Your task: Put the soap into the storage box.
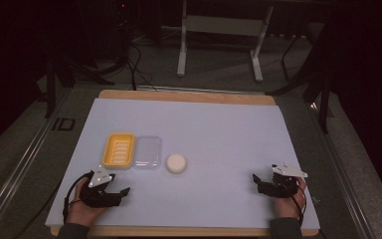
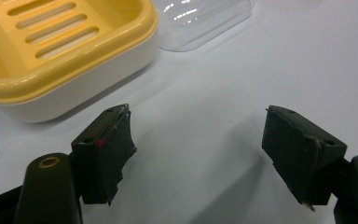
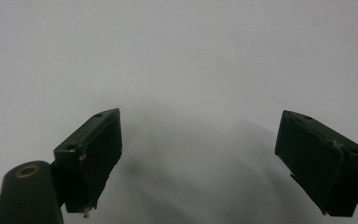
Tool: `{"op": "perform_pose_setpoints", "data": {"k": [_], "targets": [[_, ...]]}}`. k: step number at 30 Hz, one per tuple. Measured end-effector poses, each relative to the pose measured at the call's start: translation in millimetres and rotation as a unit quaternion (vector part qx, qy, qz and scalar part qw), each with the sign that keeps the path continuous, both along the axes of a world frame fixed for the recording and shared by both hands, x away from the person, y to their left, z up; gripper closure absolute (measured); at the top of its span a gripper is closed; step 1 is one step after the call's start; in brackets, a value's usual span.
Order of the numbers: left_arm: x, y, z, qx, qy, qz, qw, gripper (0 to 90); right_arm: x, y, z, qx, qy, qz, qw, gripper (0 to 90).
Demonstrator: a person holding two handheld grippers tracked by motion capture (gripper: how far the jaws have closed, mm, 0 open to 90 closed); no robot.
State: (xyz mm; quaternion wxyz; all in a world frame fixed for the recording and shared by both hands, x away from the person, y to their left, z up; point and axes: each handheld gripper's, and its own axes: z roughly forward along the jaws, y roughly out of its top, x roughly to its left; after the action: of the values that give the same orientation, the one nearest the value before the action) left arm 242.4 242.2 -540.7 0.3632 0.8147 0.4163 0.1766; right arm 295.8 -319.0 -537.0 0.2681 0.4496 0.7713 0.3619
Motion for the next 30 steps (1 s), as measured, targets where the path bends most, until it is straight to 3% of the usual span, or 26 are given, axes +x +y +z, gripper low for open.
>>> {"op": "perform_pose_setpoints", "data": {"k": [9,15,24,30], "targets": [[-1.7,-0.5,0.2,-0.002,-0.005,-0.001,1.0,27.9,-1.5,2.4,-0.4,-0.011,-0.007,0.003,0.9999,14.7],[-3.2,-4.8,-0.3,0.005,0.003,-0.01,0.9999,27.9,-2.7,3.9,-0.5,-0.02,-0.014,0.001,0.9997,14.8],[-2.6,-9.3,9.2,-0.003,0.0,-0.032,0.9995,28.5,-5.7,0.7,0.6,-0.004,-0.03,-0.005,0.9995,14.8],[0.8,-13.7,18.9,0.012,-0.002,-0.053,0.9985,28.4,-5.9,0.2,0.7,-0.002,-0.031,-0.005,0.9995,14.8]]}}
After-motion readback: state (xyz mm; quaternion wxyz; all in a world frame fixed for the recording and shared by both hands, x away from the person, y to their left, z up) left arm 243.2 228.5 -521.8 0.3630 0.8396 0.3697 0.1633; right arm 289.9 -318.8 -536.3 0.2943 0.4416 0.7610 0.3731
